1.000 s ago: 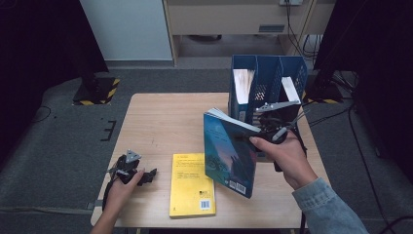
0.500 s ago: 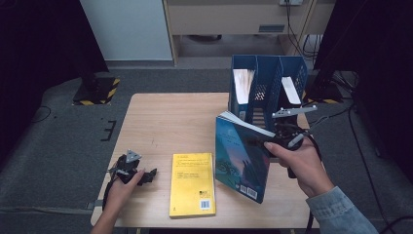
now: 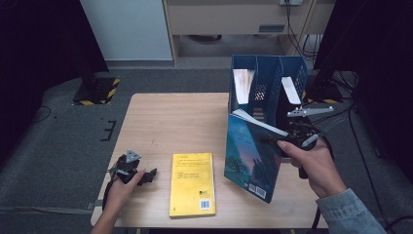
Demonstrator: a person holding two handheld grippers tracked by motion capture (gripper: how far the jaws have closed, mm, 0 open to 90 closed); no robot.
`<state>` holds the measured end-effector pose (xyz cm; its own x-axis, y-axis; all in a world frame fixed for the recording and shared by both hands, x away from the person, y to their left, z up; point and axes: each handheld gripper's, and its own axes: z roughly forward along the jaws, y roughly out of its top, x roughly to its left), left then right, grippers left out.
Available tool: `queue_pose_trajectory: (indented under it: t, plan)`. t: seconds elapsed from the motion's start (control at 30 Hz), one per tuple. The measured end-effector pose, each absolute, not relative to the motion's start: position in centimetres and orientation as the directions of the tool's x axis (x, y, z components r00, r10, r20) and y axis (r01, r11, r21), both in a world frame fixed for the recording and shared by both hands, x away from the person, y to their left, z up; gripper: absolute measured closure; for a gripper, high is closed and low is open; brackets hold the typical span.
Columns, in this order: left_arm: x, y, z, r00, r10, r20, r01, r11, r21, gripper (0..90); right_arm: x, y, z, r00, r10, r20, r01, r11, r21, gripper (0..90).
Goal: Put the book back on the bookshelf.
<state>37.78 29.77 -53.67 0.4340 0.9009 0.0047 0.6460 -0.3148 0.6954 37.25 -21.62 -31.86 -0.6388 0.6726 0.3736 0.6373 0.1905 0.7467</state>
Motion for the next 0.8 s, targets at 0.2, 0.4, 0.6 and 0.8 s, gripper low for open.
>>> queue_pose_trajectory:
  t: [0.2, 0.4, 0.6, 0.8]
  plan:
    - [37.8, 29.8, -53.7, 0.434, 0.901, 0.005, 0.646, -0.315, 0.696, 0.0, 36.7, -23.2, -31.5, -0.625, 0.684, 0.376, 0.641, 0.175, 0.747, 73.0]
    - [37.8, 29.8, -53.7, 0.434, 0.901, 0.005, 0.646, -0.315, 0.695, 0.0, 36.5, -24.8, -30.7, -0.612, 0.685, 0.395, 0.640, 0.135, 0.757, 73.0]
    - [37.8, 29.8, -53.7, 0.434, 0.901, 0.005, 0.645, -0.315, 0.696, 0.0, 36.3, -25.3, -29.2, -0.610, 0.685, 0.397, 0.633, 0.120, 0.765, 72.8]
    - [37.8, 29.8, -53.7, 0.435, 0.900, 0.005, 0.646, -0.316, 0.695, 0.0, 36.2, -26.1, -27.4, -0.605, 0.680, 0.415, 0.639, 0.103, 0.763, 72.9]
